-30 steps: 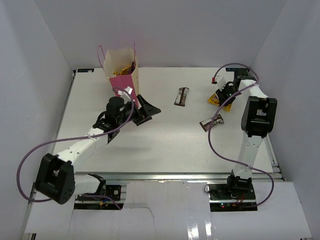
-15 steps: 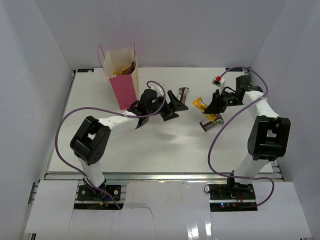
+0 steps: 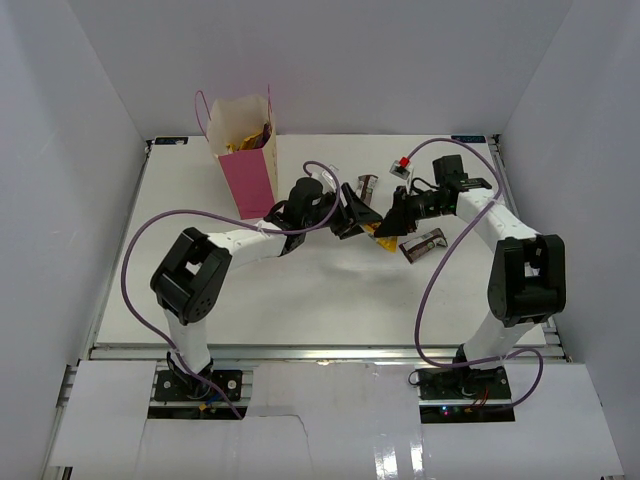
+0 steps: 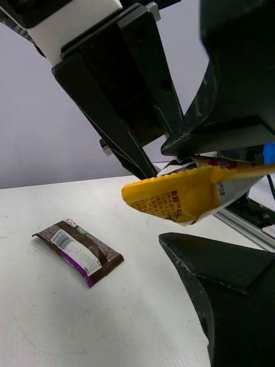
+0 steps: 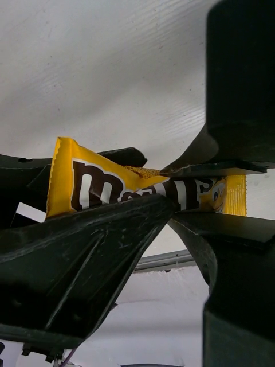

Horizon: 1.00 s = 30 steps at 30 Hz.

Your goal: Place the snacks into the paper bag

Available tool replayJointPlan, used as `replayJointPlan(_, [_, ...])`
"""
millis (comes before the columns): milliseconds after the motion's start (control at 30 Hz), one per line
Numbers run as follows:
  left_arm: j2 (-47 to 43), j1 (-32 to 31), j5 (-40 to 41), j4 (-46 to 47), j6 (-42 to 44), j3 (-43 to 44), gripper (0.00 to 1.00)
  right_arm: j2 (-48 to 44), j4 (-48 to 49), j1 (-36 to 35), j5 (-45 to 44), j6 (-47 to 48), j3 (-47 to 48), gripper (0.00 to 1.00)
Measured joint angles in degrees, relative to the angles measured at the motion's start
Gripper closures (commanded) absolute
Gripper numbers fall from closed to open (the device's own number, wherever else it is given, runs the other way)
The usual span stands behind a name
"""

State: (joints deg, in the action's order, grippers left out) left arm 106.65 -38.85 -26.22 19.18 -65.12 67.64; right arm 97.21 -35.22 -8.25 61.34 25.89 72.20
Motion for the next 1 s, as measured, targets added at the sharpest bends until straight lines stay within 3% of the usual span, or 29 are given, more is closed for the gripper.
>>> replayJointPlan(67, [0.2, 0.0, -0.13, 0.09, -0.37, 0.0, 0.49, 0.0, 0.76, -0.76, 0.13, -1.01, 0.0, 0.79])
replayJointPlan(200, [0.2, 0.0, 0.02, 0.5, -0.13, -0.02, 0.64, -0.04, 1.36, -0.81, 0.31, -2.14, 0.02, 0.75])
replayJointPlan(300, [0.2, 0.02, 0.13, 0.5, 0.42, -0.07, 0.73, -0.07, 1.88, -0.81, 0.24, -2.36, 0.02, 0.65])
replayJointPlan(367, [0.11, 0.13, 0.15, 0.52, 1.01, -0.07, 0.75, -0.11, 1.99, -0.83, -0.04, -2.45, 0.02, 0.55])
replayJointPlan(500, [-1.29, 0.98, 0.66, -2.62, 4.55, -0.07, 0.76, -0.81, 1.51, -0.76, -1.42, -1.4, 0.11, 0.45])
replayJointPlan(733, [-9.35, 9.38, 5.86, -23.08, 18.03, 7.34, 0.76, -6.05, -1.11, 0.42, -5.97, 3.72, 0.83, 0.43])
replayJointPlan(1000, [-18.01, 23.19, 14.73, -37.81, 32.15, 27.82, 0.75, -7.96, -1.55, 2.6, -9.03, 7.39, 0.13, 0.43])
